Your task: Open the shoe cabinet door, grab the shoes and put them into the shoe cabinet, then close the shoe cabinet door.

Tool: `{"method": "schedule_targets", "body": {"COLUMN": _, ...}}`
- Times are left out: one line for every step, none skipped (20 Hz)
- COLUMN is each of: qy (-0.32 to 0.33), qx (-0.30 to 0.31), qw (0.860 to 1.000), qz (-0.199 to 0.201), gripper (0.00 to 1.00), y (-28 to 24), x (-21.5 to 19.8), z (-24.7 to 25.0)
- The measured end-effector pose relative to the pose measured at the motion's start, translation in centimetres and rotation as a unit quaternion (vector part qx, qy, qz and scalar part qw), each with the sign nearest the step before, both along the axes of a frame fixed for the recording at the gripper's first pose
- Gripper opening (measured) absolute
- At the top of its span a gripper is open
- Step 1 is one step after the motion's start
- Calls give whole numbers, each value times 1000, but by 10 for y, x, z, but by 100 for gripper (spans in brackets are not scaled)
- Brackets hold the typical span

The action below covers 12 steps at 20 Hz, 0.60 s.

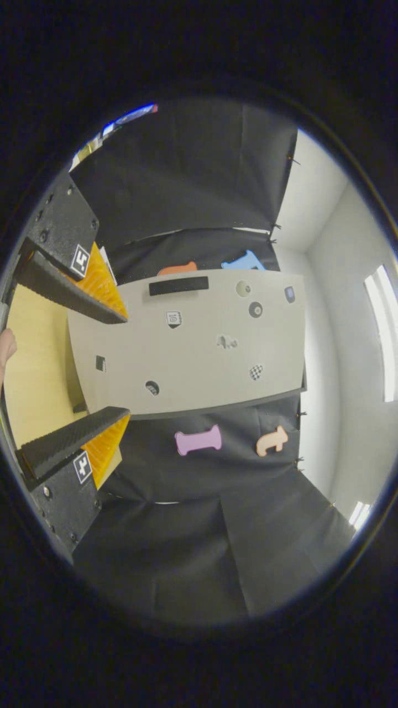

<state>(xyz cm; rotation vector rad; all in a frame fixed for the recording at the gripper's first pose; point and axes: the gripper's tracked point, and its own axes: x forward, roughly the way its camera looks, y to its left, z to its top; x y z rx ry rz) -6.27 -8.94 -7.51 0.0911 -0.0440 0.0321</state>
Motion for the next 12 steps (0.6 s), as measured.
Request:
{"method": "schedule_targets", "body": {"qy": 1, "qx": 2, "qw": 1000, "qz": -4, "gripper": 99, "y": -7, "x": -4, "z": -3}}
{"method": "schedule_targets", "body": {"qy": 0, "qx": 4, "qw": 1000, "qz": -9, "gripper": 99, "y": -14, "x": -7, "z": -6}}
{"method": "schedule_targets", "body": {"qy": -4, "qx": 6, "qw": 1000, "qz": -11, "gripper": 99, "y": -18, "x": -11, "z": -6}}
{"method": "schedule_targets", "body": {"qy": -8, "qx": 5, "qw": 1000, "qz": -10, "gripper": 99, "y": -21, "x": -16, "z": -5}}
{"method": "schedule_targets", "body": {"qy": -11, "qx": 4, "qw": 1000, "qz": -8, "gripper": 99, "y": -22, "x": -20, "z": -6}}
{"method": "schedule_targets", "body": {"qy": -14, "qx": 5, "qw": 1000, "qz": -6, "gripper": 99, "y": -23, "x": -24, "z": -6}}
{"method": "schedule_targets", "body": {"qy": -18, "qx": 5, "qw": 1000, "qz": -2, "gripper": 99, "y": -23, "x": -28, "z": -6}}
{"method": "schedule_targets", "body": {"qy": -20, "qx": 5, "qw": 1000, "qz": 2, "gripper": 99, "y": -21, "x": -31, "z": -6}}
{"method": "schedule_targets", "body": {"qy": -19, "qx": 5, "qw": 1000, "qz": 5, "gripper": 99, "y": -21, "x": -34, "z": -9}}
{"method": "schedule_targets", "body": {"qy": -21, "qx": 4, "qw": 1000, "qz": 7, "gripper": 99, "y": -19, "x": -36, "z": -9}}
{"method": "schedule_targets", "body": {"qy": -26, "qx": -1, "qw": 1000, "qz": 6, "gripper": 99, "y": -19, "x": -39, "z": -6}}
{"method": "schedule_targets", "body": {"qy": -34, "qx": -8, "qw": 999, "qz": 2, "gripper": 99, "y": -20, "x": -41, "z": -3}}
